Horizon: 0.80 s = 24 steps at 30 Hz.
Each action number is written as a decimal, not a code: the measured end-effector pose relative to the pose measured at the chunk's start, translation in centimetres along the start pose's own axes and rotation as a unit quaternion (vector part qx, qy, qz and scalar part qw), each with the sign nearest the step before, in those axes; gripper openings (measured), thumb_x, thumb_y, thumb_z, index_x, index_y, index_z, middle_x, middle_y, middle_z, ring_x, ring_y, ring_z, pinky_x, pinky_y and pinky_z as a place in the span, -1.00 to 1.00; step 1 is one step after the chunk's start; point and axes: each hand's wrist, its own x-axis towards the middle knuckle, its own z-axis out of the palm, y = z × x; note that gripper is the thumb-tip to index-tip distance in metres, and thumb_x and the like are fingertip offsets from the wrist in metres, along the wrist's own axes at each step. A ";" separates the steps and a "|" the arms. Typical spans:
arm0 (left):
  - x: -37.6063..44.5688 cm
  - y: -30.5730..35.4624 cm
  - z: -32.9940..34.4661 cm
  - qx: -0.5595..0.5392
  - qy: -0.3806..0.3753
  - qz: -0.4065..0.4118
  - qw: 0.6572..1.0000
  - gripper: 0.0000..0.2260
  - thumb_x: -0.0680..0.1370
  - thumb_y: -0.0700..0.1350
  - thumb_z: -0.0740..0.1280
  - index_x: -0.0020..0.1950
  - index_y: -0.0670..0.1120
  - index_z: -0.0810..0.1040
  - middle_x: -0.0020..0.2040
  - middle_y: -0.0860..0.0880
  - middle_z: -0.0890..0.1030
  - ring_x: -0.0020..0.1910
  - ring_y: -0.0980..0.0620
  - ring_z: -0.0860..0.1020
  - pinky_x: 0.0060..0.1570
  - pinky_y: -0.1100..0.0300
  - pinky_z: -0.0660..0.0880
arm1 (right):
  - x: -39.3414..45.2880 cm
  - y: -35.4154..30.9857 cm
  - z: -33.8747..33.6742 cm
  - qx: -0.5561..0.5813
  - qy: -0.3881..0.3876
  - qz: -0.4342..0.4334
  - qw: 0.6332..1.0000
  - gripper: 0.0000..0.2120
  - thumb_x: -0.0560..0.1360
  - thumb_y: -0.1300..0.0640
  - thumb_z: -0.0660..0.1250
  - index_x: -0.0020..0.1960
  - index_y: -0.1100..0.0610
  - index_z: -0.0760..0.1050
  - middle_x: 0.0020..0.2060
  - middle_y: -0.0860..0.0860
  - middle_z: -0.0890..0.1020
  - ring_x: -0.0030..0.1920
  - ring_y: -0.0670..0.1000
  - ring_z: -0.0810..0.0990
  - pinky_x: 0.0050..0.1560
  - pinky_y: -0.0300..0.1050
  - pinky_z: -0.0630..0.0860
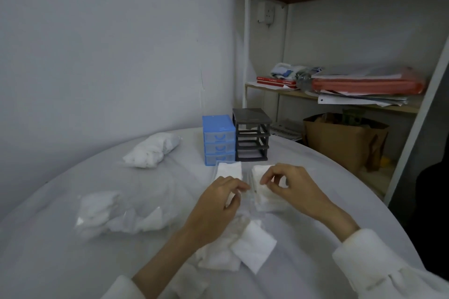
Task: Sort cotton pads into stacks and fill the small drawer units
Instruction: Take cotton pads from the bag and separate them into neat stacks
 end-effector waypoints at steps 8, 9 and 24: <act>-4.0 1.5 -0.5 0.021 -0.038 0.006 0.999 -0.58 0.45 0.25 0.11 0.12 0.07 0.55 0.04 0.21 0.58 0.06 0.28 0.45 0.22 0.20 0.28 | -5.3 -3.1 0.7 0.089 -0.054 0.025 0.994 -0.97 0.45 0.08 0.41 -0.13 -0.04 0.58 -0.18 -0.14 0.64 -0.17 -0.22 0.54 -0.18 -0.39 0.42; -4.4 1.7 -0.4 0.028 -0.041 0.006 0.999 -0.56 0.43 0.28 0.11 0.13 0.08 0.54 0.05 0.22 0.57 0.07 0.28 0.43 0.24 0.21 0.24 | -5.7 -3.3 0.7 0.079 -0.057 0.029 0.995 -0.95 0.43 0.06 0.43 -0.12 -0.05 0.57 -0.16 -0.15 0.63 -0.15 -0.23 0.54 -0.17 -0.40 0.43; -6.8 3.8 -0.4 0.046 0.025 -0.038 0.998 -0.93 0.56 0.00 0.28 -0.08 0.04 0.48 -0.05 0.10 0.61 0.00 0.14 0.53 0.45 0.07 -0.24 | -8.8 -4.8 1.9 0.076 -0.015 0.041 0.996 -0.71 0.41 0.20 0.45 -0.07 -0.14 0.46 -0.22 -0.10 0.62 -0.19 -0.22 0.54 -0.20 -0.43 0.43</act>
